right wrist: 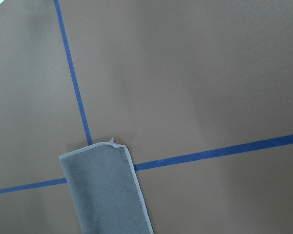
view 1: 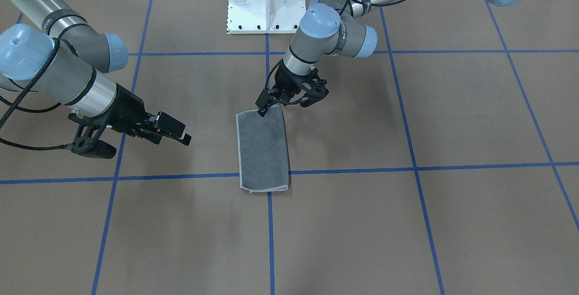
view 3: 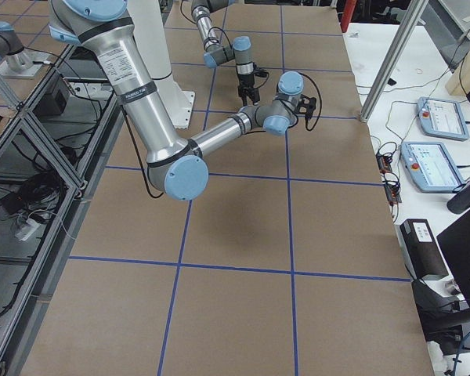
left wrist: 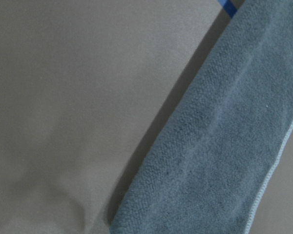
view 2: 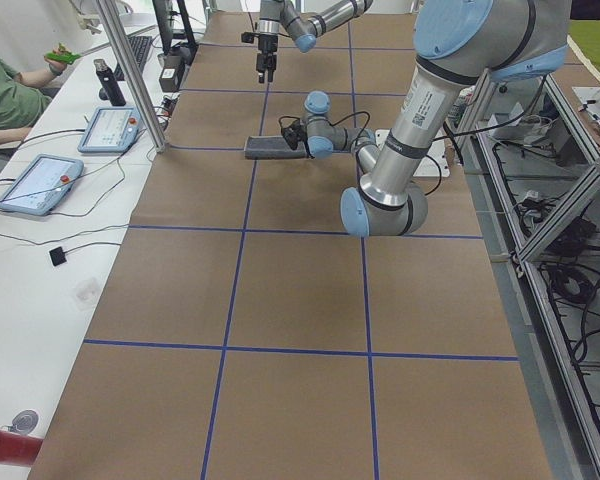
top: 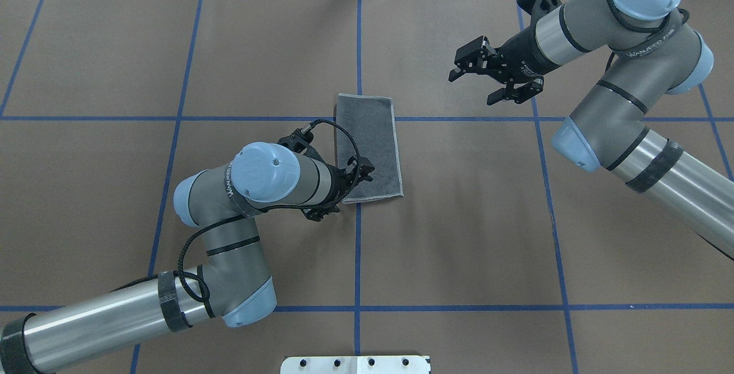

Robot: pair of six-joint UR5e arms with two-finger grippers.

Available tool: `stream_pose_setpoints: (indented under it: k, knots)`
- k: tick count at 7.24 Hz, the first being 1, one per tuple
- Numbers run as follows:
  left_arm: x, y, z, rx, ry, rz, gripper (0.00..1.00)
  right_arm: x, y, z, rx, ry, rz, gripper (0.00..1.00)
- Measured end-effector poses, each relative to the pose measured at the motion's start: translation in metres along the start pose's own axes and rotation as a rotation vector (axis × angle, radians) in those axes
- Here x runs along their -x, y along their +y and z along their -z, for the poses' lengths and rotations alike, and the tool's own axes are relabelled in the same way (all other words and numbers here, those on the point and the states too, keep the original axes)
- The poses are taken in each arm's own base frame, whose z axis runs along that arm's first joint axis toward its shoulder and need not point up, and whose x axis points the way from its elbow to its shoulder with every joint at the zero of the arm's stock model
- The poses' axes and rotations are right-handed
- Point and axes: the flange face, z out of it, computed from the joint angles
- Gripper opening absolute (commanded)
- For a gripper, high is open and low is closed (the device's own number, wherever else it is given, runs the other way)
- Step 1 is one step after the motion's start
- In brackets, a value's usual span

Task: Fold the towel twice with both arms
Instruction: 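Lift the near end and fold it over toward the far end with the left gripper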

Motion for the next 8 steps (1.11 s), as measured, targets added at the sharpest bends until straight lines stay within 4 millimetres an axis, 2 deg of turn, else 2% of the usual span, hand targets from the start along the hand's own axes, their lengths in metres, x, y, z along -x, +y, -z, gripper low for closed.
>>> stream_pose_setpoints:
  k: [3,6,8]
  knots:
    - [0.0,0.0,-0.002,-0.001,-0.003,-0.005,0.32,-0.001,-0.001,0.001,-0.002,0.001,-0.002,1.0]
    - [-0.003,0.002,0.001,0.004,0.003,-0.006,0.0,-0.002,-0.003,0.002,-0.004,0.001,-0.003,1.0]
    - [-0.01,0.006,0.012,0.014,0.022,-0.003,0.0,-0.002,-0.004,0.003,-0.006,0.001,-0.004,1.0]
